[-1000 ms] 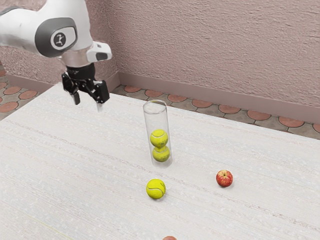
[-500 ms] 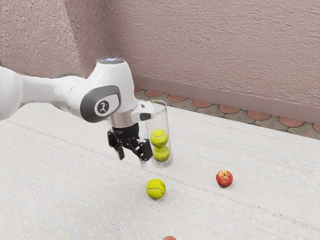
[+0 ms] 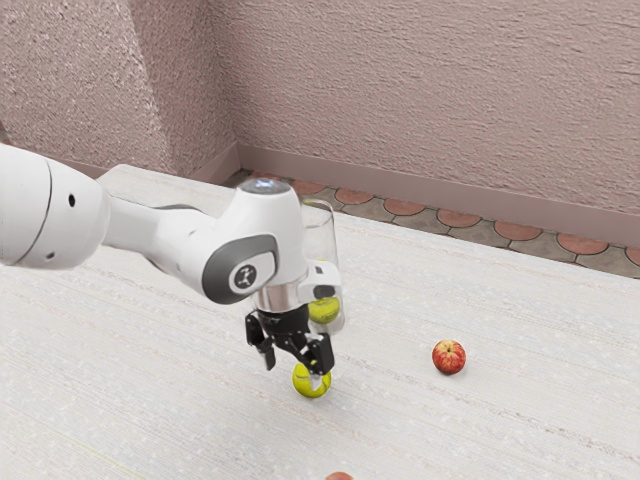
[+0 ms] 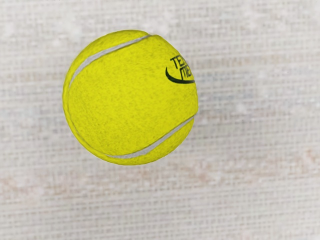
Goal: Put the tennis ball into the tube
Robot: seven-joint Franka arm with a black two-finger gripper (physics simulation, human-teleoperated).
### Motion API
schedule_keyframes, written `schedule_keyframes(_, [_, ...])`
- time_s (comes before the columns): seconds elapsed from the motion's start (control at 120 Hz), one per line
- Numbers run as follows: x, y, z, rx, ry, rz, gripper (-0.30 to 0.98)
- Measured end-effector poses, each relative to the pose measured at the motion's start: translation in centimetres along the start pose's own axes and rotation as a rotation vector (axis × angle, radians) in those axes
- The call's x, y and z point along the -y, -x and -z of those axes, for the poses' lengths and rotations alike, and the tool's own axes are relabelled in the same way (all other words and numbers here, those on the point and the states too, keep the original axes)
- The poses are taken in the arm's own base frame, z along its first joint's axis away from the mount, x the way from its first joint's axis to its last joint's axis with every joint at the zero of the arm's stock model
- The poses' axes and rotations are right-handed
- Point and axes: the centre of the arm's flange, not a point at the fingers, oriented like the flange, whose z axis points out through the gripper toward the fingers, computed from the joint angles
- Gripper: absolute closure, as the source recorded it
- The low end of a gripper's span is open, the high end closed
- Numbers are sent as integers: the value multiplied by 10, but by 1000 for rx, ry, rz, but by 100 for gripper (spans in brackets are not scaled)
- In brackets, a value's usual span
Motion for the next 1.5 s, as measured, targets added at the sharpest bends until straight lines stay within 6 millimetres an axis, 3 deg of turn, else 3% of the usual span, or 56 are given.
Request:
schedule_keyframes(0.408, [9, -30, -22, -56, 13, 49, 0])
schedule_keyframes(0.692, [10, -35, -46, -47, 28, 78, 0])
schedule_keyframes(1.325, [13, -41, -66, -66, 27, 85, 0])
schedule_keyframes(1.5, [12, -45, -61, -85, 31, 84, 18])
